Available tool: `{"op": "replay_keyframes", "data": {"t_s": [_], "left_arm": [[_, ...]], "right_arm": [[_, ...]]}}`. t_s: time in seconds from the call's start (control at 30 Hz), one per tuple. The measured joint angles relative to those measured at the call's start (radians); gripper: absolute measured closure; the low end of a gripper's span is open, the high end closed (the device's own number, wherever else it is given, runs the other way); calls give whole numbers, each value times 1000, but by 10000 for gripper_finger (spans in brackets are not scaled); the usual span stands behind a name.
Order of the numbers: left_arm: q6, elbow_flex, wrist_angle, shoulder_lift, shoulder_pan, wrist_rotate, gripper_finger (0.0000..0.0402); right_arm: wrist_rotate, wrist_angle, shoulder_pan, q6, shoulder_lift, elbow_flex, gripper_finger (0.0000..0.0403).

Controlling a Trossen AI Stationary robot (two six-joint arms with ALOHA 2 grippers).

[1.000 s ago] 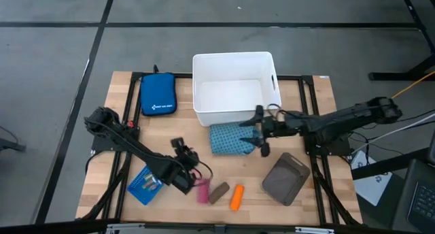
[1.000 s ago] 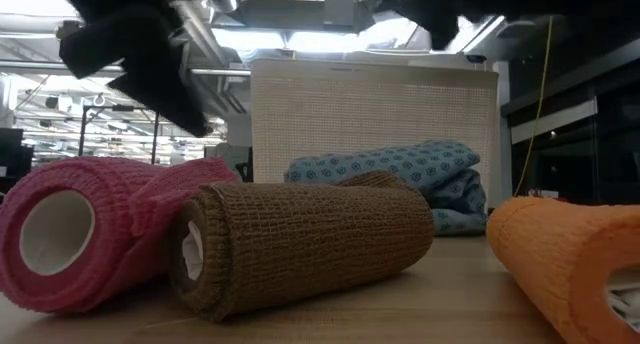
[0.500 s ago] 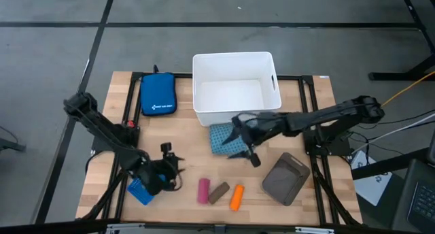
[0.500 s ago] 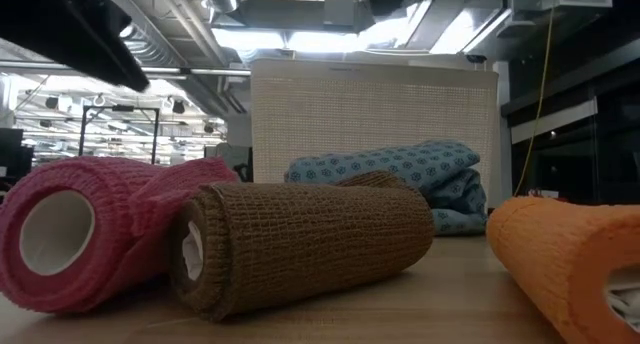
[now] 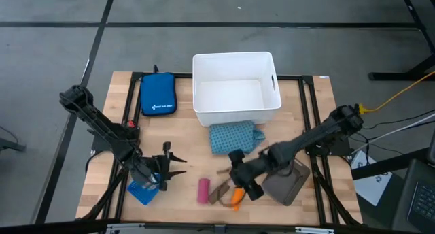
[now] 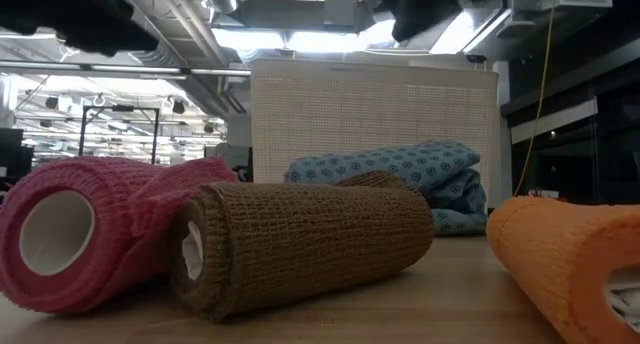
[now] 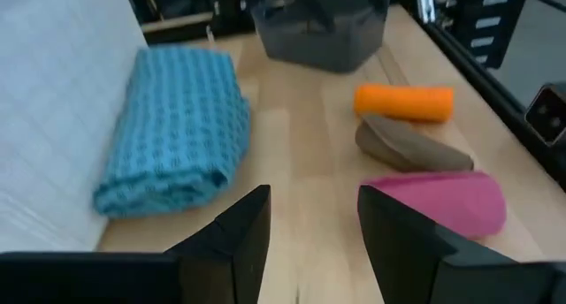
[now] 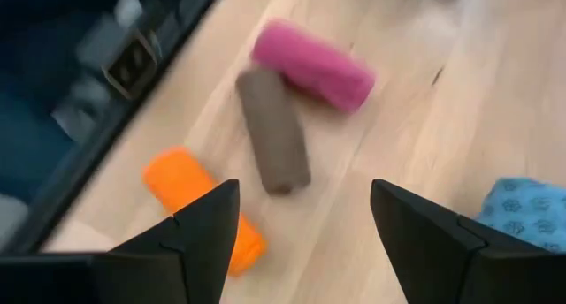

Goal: Pick & Place Medicine items
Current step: Put the orange bandage into the black bin

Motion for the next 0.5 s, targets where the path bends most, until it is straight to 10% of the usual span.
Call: {"op": "replay_keyframes", "data": {"t_s": [0.5], "left_arm": [[104,0,91,-1,21,18,233]], "right_arm": [[111,-191,133,-135,239,73,145]]}}
